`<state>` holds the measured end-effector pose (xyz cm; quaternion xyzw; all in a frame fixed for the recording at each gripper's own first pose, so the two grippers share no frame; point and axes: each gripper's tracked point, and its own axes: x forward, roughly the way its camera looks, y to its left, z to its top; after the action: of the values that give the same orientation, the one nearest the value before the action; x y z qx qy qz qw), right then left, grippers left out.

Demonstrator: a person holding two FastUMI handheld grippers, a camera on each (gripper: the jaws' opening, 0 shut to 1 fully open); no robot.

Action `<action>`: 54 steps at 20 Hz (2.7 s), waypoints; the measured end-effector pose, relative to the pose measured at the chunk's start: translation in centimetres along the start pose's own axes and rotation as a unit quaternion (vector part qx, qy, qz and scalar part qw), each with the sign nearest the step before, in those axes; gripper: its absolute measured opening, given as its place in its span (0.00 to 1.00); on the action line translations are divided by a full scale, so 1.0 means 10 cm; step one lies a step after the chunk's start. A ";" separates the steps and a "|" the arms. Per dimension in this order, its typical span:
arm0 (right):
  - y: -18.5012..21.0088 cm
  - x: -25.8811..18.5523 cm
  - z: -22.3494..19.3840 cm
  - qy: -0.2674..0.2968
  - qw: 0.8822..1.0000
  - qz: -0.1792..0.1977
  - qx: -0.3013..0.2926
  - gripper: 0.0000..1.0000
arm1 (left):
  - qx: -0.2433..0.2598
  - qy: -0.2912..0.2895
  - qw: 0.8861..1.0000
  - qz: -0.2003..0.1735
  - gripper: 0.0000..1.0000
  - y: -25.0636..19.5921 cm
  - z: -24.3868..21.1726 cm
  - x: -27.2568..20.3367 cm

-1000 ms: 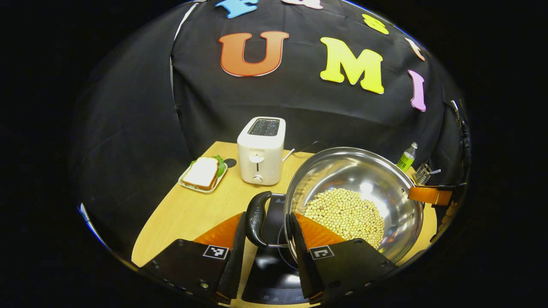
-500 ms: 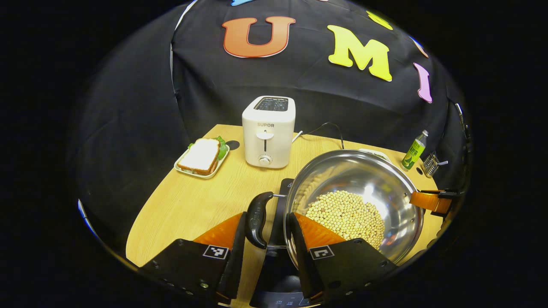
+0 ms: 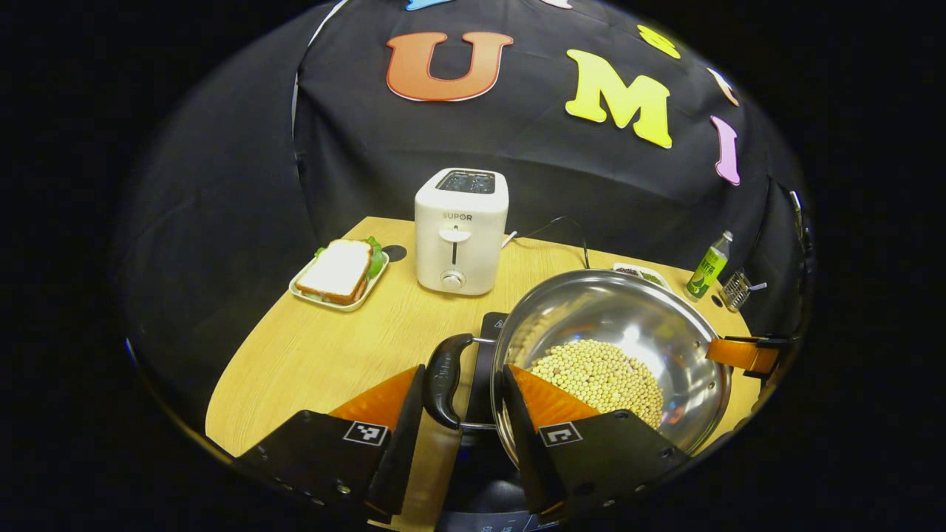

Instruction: First push the handle of the pot to place it horizontally, then grasp the pot with both hands and set it on the induction cooktop.

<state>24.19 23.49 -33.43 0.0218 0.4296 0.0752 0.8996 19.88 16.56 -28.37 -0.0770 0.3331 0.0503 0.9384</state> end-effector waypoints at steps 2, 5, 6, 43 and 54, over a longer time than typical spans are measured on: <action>0.00 0.00 0.01 -0.006 1.000 0.013 0.007 0.64 | -0.015 -0.029 0.999 0.005 0.63 0.04 0.13 -0.07; -0.02 -0.05 0.11 -0.033 0.999 0.029 0.013 0.64 | -0.027 -0.053 0.998 0.018 0.72 0.09 0.21 -0.21; -0.04 -0.09 0.20 -0.055 0.998 0.030 0.013 0.64 | -0.028 -0.058 0.998 0.018 0.77 0.08 0.22 -0.28; -1.45 -3.70 -0.28 -0.380 0.923 -0.031 -0.055 0.96 | 0.046 -0.325 0.945 -0.012 0.94 -1.62 0.36 -3.22; -1.57 -4.25 -0.42 -0.448 0.891 -0.032 -0.060 0.95 | 0.064 -0.380 0.921 -0.052 0.94 -1.91 0.19 -3.84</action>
<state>-3.56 1.36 -4.98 -0.0145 -0.0238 0.0538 0.9982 -5.84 -3.57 -0.47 -0.0086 -0.0506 0.0057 0.9987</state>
